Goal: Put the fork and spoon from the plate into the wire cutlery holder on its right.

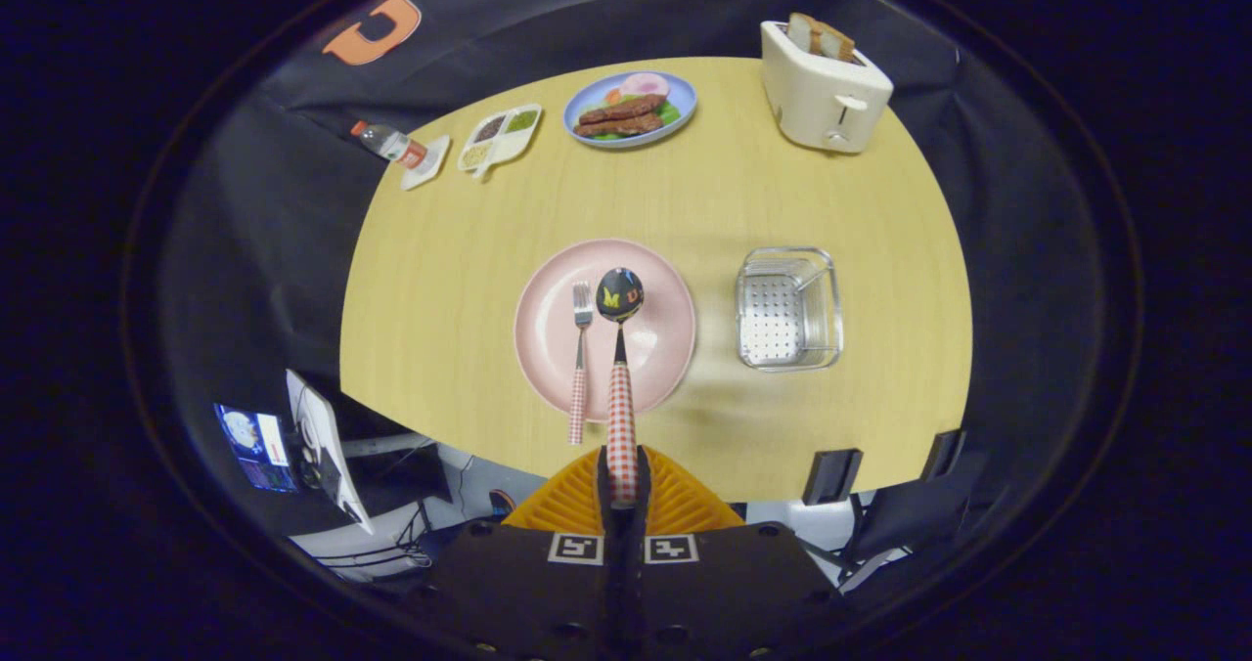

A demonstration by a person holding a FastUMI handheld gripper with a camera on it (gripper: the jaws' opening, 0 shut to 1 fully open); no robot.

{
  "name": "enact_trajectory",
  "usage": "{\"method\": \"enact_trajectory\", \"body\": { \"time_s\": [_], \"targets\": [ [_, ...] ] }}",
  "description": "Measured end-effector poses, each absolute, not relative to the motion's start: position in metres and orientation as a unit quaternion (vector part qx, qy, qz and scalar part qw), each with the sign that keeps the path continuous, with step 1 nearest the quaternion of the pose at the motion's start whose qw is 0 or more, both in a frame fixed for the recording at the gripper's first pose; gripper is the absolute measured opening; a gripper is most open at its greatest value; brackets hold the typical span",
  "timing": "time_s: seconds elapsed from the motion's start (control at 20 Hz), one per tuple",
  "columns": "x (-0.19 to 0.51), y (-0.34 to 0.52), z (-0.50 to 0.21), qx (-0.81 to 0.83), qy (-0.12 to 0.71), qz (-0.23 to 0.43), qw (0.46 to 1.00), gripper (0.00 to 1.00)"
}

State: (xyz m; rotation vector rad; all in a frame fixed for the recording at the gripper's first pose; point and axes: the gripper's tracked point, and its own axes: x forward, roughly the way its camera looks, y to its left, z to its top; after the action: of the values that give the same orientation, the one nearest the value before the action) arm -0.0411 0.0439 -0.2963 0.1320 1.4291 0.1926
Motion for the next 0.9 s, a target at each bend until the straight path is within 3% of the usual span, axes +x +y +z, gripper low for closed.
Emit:
{"method": "enact_trajectory", "body": {
  "time_s": [0.4,0.9],
  "targets": [
    [-0.042,-0.036,-0.283,0.084,0.668,-0.002,0.739,0.01],
    [-0.024,-0.055,-0.333,0.092,0.714,-0.029,0.693,0.01]
  ]
}}
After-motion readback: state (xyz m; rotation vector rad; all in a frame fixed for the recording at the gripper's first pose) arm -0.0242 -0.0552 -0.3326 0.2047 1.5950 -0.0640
